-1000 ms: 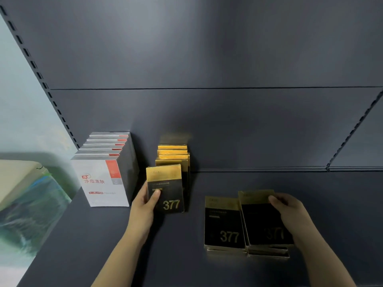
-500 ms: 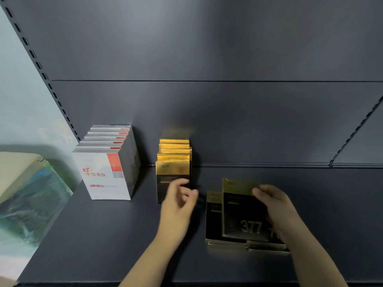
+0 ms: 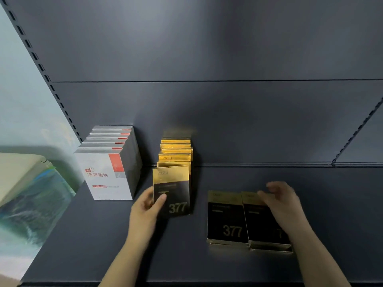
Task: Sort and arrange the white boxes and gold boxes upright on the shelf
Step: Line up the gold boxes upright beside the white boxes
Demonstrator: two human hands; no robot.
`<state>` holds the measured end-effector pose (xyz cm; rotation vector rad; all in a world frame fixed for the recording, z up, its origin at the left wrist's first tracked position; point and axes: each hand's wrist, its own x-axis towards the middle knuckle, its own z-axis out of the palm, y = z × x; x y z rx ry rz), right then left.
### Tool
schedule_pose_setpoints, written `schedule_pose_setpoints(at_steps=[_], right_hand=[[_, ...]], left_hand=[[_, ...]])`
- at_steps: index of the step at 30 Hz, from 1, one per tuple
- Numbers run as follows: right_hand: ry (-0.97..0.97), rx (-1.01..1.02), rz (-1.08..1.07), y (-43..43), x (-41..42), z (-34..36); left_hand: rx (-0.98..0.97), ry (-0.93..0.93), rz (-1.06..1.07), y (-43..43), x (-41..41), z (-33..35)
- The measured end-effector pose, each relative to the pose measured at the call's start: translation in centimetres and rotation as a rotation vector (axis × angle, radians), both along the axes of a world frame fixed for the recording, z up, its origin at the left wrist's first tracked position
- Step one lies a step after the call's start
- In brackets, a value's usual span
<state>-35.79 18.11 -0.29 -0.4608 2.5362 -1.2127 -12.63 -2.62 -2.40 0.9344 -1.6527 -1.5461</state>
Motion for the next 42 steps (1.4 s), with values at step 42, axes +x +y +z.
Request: schedule_pose_setpoints(at_steps=[42], right_hand=[[-0.206, -0.251, -0.071, 2.4, -0.3, -0.2]], left_hand=[[-0.307, -0.397, 0.315, 1.8, 2.4, -1.1]])
